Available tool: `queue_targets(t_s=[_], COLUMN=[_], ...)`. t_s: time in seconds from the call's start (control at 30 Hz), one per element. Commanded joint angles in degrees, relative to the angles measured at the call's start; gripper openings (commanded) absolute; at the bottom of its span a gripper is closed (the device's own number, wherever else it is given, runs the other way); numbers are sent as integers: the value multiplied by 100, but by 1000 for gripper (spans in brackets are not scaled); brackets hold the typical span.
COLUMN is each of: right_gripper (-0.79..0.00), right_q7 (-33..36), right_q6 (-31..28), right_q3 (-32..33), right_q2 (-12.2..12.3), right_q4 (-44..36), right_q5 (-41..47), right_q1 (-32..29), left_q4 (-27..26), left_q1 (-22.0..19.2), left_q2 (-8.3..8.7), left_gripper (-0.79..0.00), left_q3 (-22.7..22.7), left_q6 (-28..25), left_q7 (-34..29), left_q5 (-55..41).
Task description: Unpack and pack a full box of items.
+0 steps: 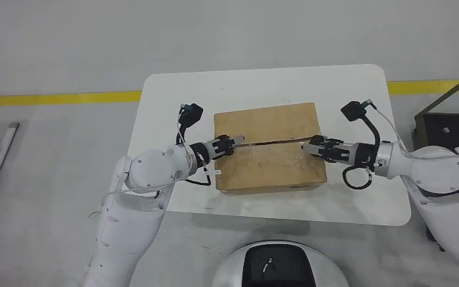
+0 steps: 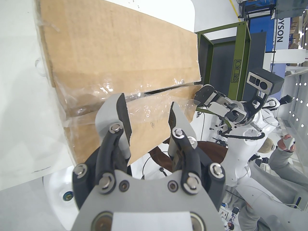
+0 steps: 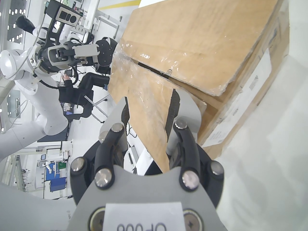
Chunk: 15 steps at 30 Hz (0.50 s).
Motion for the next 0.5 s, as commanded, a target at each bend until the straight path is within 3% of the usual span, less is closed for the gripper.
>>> queue_targets(t_s=[0.0, 0.17, 0.3, 0.37, 0.43, 0.47], right_gripper=[-419, -434, -502, -610, -662, -770], right_q7=[82, 206, 230, 219, 216, 203], right_q6=[-29, -134, -135, -124, -77, -51], right_q3=[-19, -79, -119, -157, -200, -227], right_q2=[13, 42, 61, 67, 74, 75], right_q4=[10, -22, -27, -27, -41, -37], right_q5=[-45, -205, -344, -423, -568, -587], right_q1=[0, 23, 47, 78, 117, 129], left_q4=[11, 18, 18, 18, 16, 18], left_q1=[-6, -13, -9, -9, -9, -8], left_q2=[3, 7, 11, 13, 15, 16], left_gripper=[-422, -422, -419, -422, -422, -422], left_q3=[8, 21, 29, 34, 35, 36], left_q6=[-3, 1, 7, 7, -6, -10], left_q7=[7, 35, 61, 68, 81, 86], left_q5=[2, -18, -25, -29, -41, -44])
